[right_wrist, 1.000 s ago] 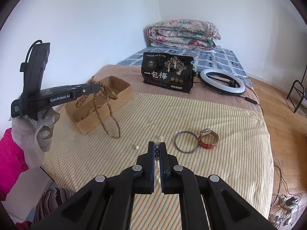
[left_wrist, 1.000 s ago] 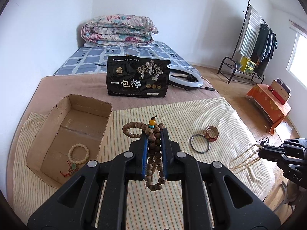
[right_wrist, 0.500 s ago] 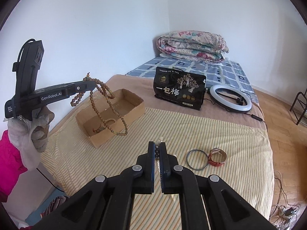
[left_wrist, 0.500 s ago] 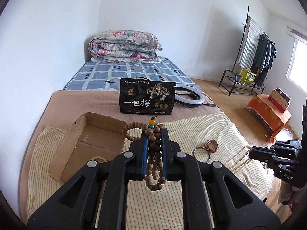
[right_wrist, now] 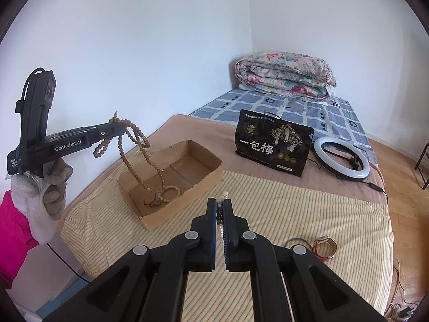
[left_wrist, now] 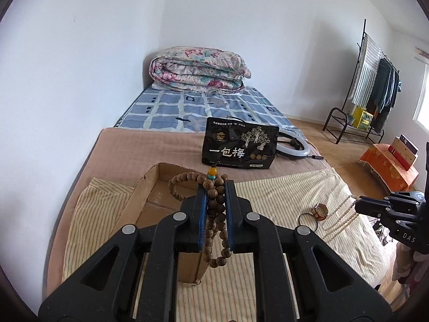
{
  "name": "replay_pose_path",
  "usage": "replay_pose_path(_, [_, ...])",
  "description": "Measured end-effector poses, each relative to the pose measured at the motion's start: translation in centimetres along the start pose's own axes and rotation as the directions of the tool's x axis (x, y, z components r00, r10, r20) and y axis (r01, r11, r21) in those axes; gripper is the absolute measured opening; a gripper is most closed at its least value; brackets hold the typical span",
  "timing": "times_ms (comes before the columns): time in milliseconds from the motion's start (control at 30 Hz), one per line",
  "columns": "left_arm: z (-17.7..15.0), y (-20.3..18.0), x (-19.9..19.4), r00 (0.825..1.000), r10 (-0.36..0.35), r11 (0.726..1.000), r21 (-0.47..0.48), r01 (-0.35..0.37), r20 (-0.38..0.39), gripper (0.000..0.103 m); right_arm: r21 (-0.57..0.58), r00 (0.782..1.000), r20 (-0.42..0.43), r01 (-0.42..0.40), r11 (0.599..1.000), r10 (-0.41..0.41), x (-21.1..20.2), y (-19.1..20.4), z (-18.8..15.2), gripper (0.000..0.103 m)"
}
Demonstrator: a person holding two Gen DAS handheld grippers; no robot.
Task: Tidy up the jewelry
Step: 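Lift and carry the mala with the left tool while the right tool carries the pearls to the box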
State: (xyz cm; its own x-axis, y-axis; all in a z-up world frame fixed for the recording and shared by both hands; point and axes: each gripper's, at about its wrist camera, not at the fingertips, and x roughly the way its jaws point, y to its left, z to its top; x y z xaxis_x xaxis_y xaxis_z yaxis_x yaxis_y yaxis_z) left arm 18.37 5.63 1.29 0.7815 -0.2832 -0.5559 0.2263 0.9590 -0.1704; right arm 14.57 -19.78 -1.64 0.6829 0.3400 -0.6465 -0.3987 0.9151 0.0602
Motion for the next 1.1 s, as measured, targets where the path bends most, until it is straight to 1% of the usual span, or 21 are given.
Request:
replay_pose_path(400, [-0.4, 4.3, 1.0, 0.999, 0.039, 0.999, -0.026, -0.04, -0.028, 0.01, -0.006, 0.999, -0.008, -0.042, 0.999, 0.042, 4.5, 2.9, 3.1, 0.001])
replay_pose_path(767, [-1.0, 7.6, 2.5, 0.997, 0.06, 0.997, -0.04, -0.062, -0.054, 0.01, 0.007, 0.998, -0.027, -0.062, 0.998, 0.063, 9.9, 4.9, 5.9, 0.002])
replay_pose_path(1100, [-2.3, 9.3, 4.4, 0.993, 0.079, 0.996, -0.041, -0.083, -0.092, 0.01, -0.019, 0.996, -0.059, -0.073, 0.997, 0.072, 15.0, 6.7, 7.5, 0.002])
